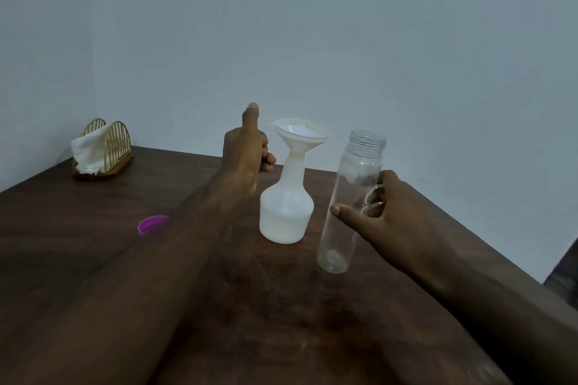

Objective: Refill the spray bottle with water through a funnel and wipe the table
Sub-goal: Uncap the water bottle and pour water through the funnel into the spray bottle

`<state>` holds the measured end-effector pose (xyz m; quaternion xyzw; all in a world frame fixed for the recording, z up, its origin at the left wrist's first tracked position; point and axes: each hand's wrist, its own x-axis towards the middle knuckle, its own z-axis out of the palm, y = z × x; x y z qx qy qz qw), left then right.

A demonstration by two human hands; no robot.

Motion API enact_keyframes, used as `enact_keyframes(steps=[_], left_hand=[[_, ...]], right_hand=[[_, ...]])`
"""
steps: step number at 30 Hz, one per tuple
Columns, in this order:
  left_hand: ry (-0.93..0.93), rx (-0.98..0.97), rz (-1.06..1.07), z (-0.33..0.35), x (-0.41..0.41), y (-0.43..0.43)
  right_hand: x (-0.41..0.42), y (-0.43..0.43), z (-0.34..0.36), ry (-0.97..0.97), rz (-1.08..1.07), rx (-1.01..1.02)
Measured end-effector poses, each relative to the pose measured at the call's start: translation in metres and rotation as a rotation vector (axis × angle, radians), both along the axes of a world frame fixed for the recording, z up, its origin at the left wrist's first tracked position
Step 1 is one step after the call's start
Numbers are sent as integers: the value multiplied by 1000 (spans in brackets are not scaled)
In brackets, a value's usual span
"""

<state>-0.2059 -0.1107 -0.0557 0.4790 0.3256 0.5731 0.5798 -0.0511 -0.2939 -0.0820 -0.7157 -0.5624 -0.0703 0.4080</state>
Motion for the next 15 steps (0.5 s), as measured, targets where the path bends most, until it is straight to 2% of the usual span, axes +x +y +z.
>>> enact_keyframes(steps=[3,8,10,12,15], left_hand=[[128,88,38,-10,-12,-4],[613,677,279,-43,-69,-1],[780,798,270,-52,-101,3],[1012,785,213,-57,-129,5],[1330,548,14,-59,-154,3]], right_hand=[[-15,2,-4,95,42,34],[-49,15,-15,103,132,71],[-66,23,-14,99,164,57],[-84,35,-12,101,202,36],[-109,57,-12,106,216,50]])
